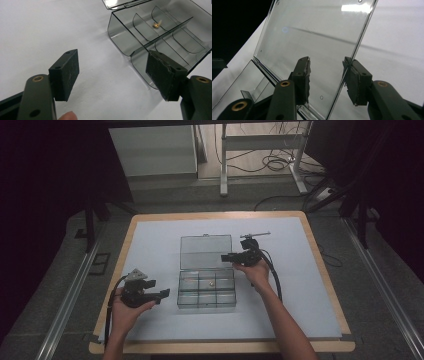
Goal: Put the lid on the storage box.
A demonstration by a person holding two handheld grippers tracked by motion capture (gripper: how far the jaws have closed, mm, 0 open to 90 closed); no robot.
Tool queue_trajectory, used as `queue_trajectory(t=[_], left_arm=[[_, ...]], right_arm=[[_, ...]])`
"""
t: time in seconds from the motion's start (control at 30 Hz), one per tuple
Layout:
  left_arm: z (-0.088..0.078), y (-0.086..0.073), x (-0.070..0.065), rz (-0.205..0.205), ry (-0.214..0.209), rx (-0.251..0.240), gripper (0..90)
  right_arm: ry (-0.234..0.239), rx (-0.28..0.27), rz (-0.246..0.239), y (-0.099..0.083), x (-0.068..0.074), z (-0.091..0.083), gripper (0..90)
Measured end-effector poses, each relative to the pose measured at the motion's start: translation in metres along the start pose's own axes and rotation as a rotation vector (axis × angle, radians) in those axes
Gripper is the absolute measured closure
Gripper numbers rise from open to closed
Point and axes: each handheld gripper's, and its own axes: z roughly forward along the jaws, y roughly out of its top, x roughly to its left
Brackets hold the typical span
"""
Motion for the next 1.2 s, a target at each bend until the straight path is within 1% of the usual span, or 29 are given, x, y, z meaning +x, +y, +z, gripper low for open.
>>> queue_trajectory(t=[0.23,0.3,0.57,1.2], left_arm=[[0.000,0.000,0.000,0.000,0.000,0.000,27.2],[0.000,0.000,0.000,0.000,0.001,0.001,27.2],[0.002,0.000,-0.002,0.005,-0.002,0.008,27.0],[0.001,0.000,-0.002,0.006,-0.003,0.004,27.0]], right_arm=[[-0.005,-0.013,-0.015,0.000,0.002,-0.003,58.8],[-0.012,-0.020,-0.029,0.000,0.004,-0.005,59.8],[-0.021,-0.035,-0.054,-0.001,0.009,-0.010,62.9],[-0.027,-0.058,-0.084,-0.002,0.012,-0.015,65.9]])
